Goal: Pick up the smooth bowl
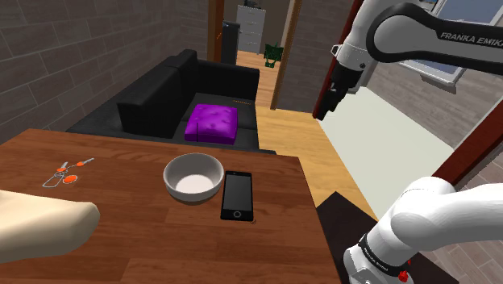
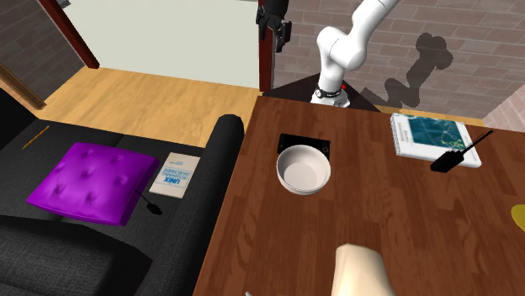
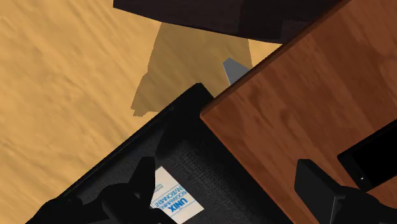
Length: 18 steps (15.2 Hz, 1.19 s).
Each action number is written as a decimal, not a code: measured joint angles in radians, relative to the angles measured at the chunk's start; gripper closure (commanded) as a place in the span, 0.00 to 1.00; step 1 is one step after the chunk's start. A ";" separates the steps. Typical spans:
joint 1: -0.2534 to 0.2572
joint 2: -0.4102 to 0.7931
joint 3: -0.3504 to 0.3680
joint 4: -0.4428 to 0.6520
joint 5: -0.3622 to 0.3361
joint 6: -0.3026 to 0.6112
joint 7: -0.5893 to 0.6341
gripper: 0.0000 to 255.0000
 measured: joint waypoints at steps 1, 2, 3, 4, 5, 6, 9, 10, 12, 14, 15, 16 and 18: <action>0.000 0.000 0.000 0.000 0.000 0.000 0.000 0.00; 0.003 0.001 0.007 -0.006 0.007 0.007 0.010 0.00; 0.009 0.008 0.018 -0.012 0.018 0.019 0.025 0.00; 0.014 0.018 0.031 -0.017 0.031 0.034 0.042 0.00; 0.021 0.023 0.046 -0.030 0.046 0.053 0.062 0.00; 0.027 0.042 0.059 -0.029 0.059 0.072 0.080 0.00; 0.049 0.081 0.107 -0.041 0.102 0.126 0.143 0.00; 0.057 0.107 0.128 -0.034 0.117 0.148 0.167 0.00; 0.070 0.137 0.158 -0.036 0.143 0.185 0.207 0.00; 0.081 0.190 0.191 -0.023 0.165 0.232 0.246 0.00; 0.087 0.204 0.205 -0.024 0.176 0.250 0.265 0.00; 0.094 0.218 0.221 -0.021 0.187 0.265 0.286 0.00; 0.103 0.269 0.255 -0.001 0.203 0.304 0.327 0.00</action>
